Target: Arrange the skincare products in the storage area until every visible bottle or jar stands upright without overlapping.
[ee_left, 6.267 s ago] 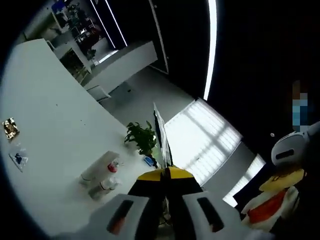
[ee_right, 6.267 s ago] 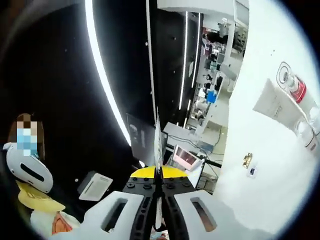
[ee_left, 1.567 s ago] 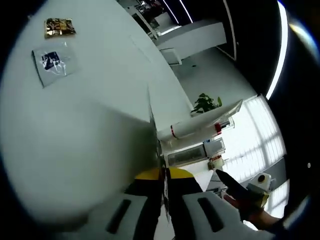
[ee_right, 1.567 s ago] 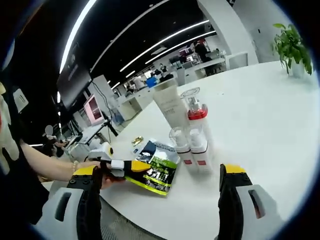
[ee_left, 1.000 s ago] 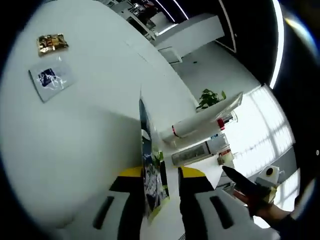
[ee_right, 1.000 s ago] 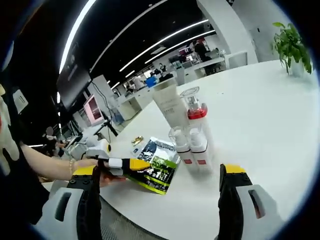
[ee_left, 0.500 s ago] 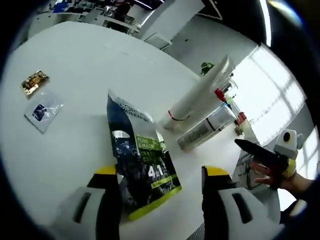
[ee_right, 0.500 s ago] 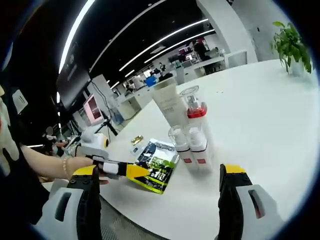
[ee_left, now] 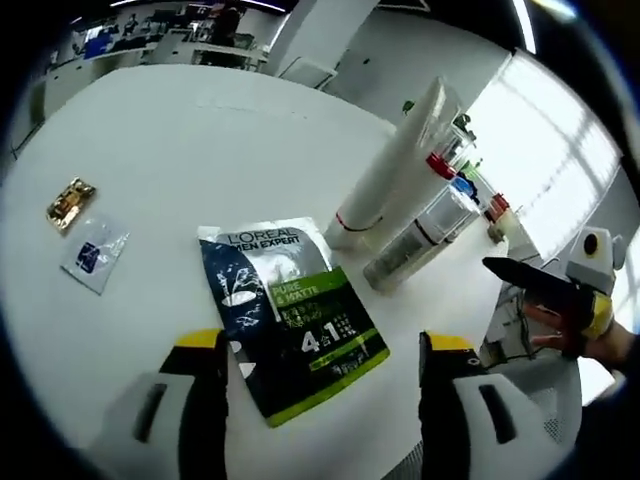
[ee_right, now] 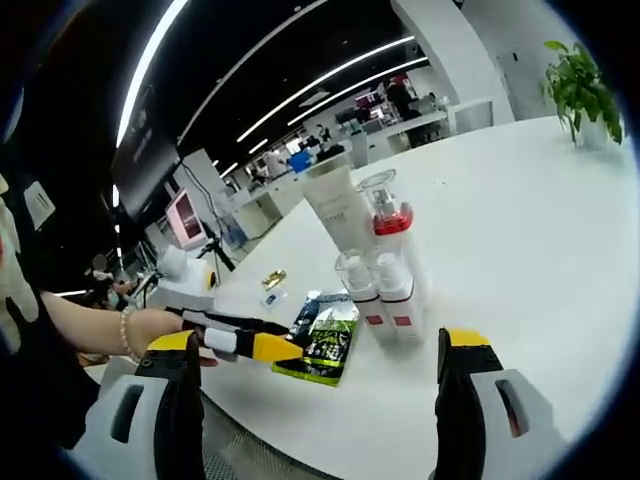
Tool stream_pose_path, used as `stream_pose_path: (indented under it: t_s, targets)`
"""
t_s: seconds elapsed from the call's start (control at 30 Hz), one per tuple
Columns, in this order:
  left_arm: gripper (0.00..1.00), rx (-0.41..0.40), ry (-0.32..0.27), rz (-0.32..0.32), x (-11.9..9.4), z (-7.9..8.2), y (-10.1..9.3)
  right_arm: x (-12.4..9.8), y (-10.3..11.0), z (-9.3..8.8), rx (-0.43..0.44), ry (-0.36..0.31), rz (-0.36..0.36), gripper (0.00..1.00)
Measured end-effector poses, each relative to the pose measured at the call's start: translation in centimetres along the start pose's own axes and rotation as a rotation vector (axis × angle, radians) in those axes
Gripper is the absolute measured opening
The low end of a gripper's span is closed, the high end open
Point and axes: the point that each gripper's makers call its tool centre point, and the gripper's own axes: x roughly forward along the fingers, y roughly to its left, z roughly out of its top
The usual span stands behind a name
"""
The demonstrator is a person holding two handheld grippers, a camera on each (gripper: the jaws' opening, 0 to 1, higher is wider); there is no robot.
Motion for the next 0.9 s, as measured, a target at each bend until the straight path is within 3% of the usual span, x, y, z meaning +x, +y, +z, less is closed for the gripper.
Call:
stream_pose_path:
  t_s: [0.9]
  targets:
    - [0.79, 0.110, -0.011, 0.031, -1.6, 0.5, 0.1, 0.1, 0.2, -0.1, -0.024, 0.007, 0.004, 0.99]
